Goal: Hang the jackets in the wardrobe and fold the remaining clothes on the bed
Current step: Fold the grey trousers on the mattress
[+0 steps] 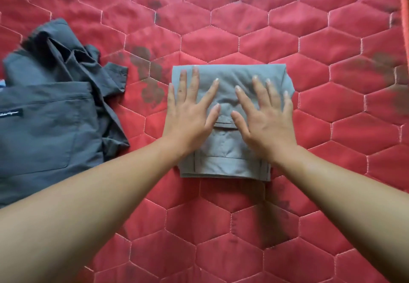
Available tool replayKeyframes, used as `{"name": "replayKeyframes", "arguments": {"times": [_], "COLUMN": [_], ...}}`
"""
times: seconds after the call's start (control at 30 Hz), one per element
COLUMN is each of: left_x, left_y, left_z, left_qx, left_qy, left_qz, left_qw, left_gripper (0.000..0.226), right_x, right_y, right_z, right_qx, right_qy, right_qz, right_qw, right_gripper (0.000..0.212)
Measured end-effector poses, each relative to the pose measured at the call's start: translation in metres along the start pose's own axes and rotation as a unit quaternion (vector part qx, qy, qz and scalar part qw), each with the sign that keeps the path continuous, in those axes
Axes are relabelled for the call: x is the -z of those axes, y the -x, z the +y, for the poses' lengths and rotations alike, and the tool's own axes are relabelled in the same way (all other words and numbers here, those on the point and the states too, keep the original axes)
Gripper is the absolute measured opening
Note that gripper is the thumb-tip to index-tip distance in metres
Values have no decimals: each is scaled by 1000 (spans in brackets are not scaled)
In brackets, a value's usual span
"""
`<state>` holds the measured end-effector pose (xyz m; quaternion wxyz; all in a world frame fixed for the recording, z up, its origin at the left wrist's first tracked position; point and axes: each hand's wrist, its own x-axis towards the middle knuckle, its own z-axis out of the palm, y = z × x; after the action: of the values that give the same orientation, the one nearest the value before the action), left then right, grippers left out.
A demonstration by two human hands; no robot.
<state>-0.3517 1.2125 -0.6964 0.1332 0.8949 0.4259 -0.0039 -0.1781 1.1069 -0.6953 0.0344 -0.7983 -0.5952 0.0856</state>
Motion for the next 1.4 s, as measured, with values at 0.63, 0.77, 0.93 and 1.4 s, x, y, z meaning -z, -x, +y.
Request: {"name": "replayKeyframes", "arguments": {"times": [0.63,0.77,0.93,1.4], "left_x": [6,38,125,433], "left_y": [38,41,87,302], "left_z": [-14,-16,2,62], "left_qx": [412,397,375,413], "left_qy": [590,655,682,681], "left_qz": [23,-88,-75,164], "left_qw": [693,638,623,583], "left_gripper": [51,13,30,28], "right_x": [14,51,131,423], "right_y": [33,35,61,159], "right_z": [3,4,-24,-147], "right_qx": [-492,-429,-357,-151], "right_qy": [-601,-713,-711,-737], "right_qz": [-6,-140,-105,-257], "right_qw": [630,537,596,607], "right_gripper": [59,38,42,40]}}
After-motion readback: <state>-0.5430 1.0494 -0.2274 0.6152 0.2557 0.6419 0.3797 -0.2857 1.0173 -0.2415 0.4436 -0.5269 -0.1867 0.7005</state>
